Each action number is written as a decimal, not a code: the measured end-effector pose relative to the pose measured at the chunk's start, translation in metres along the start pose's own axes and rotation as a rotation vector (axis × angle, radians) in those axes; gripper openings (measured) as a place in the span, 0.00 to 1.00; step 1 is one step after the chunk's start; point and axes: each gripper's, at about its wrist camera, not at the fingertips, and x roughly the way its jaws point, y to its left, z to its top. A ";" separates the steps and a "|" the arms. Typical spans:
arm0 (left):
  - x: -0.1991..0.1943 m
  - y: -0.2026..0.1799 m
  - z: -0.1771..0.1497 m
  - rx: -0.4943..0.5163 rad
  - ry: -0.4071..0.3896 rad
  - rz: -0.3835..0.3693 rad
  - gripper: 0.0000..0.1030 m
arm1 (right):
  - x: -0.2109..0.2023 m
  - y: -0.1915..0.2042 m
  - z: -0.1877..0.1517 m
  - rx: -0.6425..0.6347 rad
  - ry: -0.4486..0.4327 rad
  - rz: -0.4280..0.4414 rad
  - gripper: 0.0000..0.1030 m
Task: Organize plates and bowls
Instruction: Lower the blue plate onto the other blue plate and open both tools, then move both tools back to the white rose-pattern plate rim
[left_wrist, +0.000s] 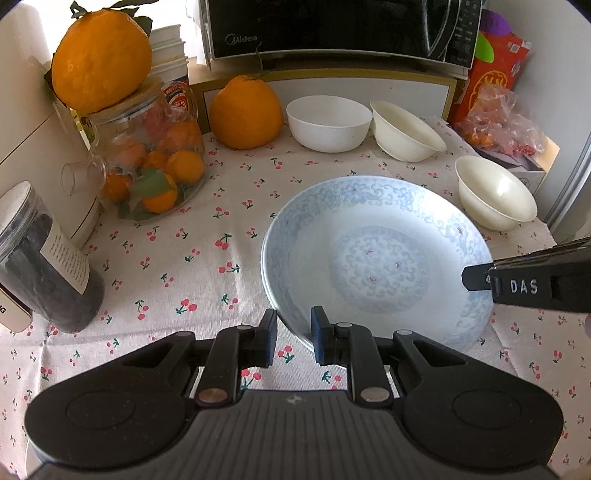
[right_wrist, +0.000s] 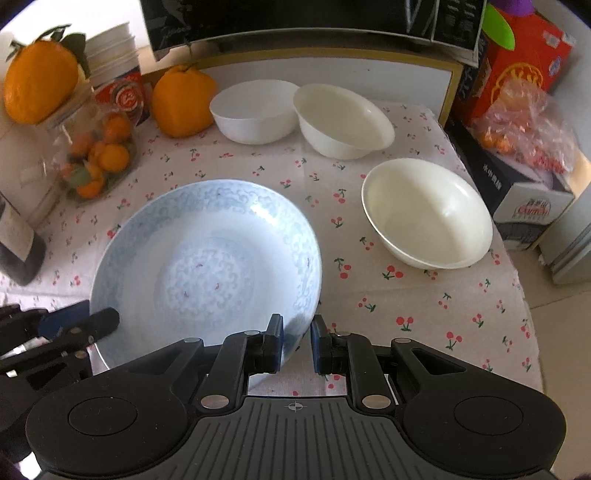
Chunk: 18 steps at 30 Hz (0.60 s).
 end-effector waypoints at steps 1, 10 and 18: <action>0.000 0.000 0.000 -0.002 0.000 -0.001 0.17 | 0.000 0.001 0.000 -0.003 0.000 -0.003 0.16; -0.002 0.004 -0.001 -0.019 -0.015 0.013 0.24 | 0.003 -0.005 -0.001 -0.019 -0.021 0.022 0.18; -0.001 0.005 -0.001 -0.019 -0.008 0.013 0.33 | -0.003 -0.019 0.002 0.055 -0.042 0.097 0.27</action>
